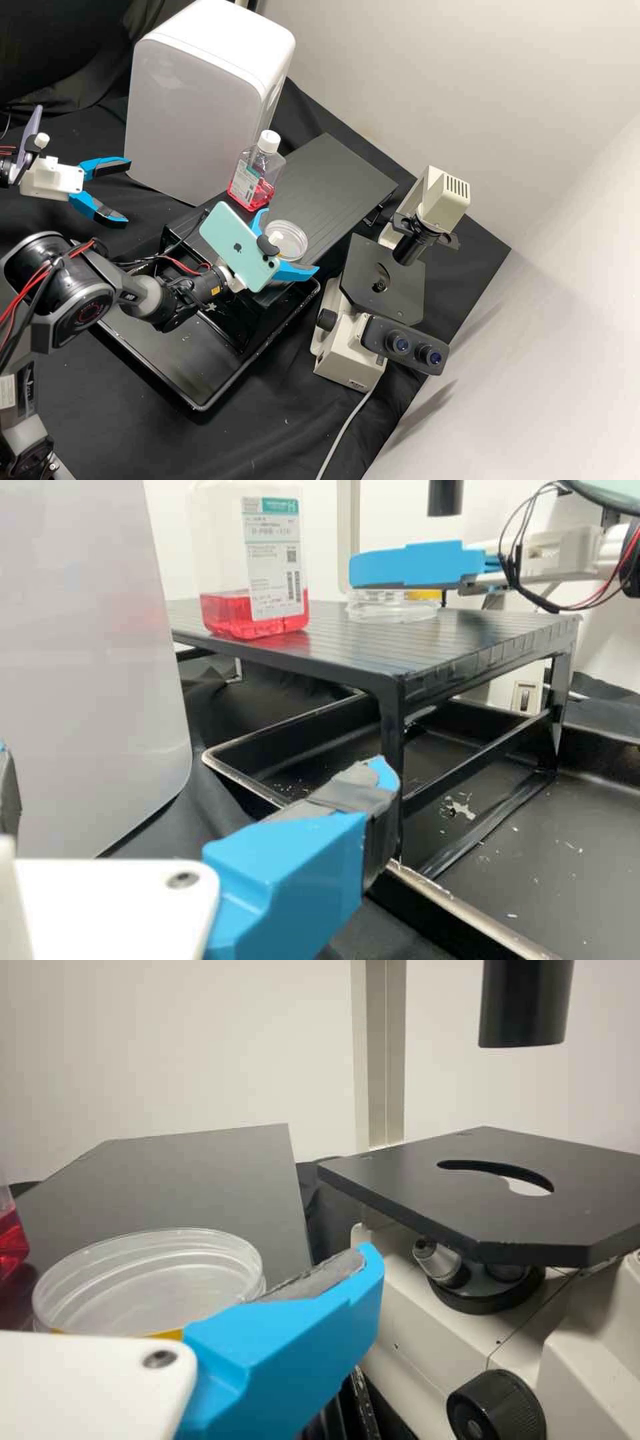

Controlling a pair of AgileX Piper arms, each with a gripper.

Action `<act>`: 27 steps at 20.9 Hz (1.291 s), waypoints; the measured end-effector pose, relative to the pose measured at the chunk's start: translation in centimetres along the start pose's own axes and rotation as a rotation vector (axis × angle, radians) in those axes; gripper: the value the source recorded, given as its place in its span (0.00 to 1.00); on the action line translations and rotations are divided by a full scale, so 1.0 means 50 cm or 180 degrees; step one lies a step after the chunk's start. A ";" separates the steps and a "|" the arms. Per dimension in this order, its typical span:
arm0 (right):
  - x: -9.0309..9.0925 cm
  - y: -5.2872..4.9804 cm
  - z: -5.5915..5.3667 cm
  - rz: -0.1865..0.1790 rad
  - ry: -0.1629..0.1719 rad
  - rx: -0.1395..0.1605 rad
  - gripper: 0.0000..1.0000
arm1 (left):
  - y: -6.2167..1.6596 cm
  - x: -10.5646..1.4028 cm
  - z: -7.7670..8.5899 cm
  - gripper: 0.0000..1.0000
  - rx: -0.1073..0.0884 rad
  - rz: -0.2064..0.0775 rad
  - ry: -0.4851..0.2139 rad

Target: Remove the lid from the petri dish

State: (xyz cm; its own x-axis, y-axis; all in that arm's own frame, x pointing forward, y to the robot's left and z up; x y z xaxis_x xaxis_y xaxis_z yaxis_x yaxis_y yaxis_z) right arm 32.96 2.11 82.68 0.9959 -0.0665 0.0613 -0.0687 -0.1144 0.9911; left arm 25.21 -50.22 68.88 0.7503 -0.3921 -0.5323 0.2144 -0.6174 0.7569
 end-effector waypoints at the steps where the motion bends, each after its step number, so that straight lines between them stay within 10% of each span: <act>1: 0.000 0.000 0.000 0.0000 0.0000 0.0000 0.00 | 0.000 0.000 0.000 1.00 0.0000 0.0000 0.0000; 27: 0.000 0.002 -0.007 0.0105 0.0114 -0.0127 0.00 | -0.002 0.002 0.009 1.00 0.0079 -0.0008 -0.0045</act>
State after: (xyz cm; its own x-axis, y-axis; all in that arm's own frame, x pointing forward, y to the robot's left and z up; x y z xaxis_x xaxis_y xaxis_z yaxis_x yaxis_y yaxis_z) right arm 32.98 2.45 82.85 0.9947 -0.0341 0.0974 -0.0997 -0.0731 0.9923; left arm 24.99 -50.51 68.59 0.7408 -0.4000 -0.5397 0.2005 -0.6351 0.7459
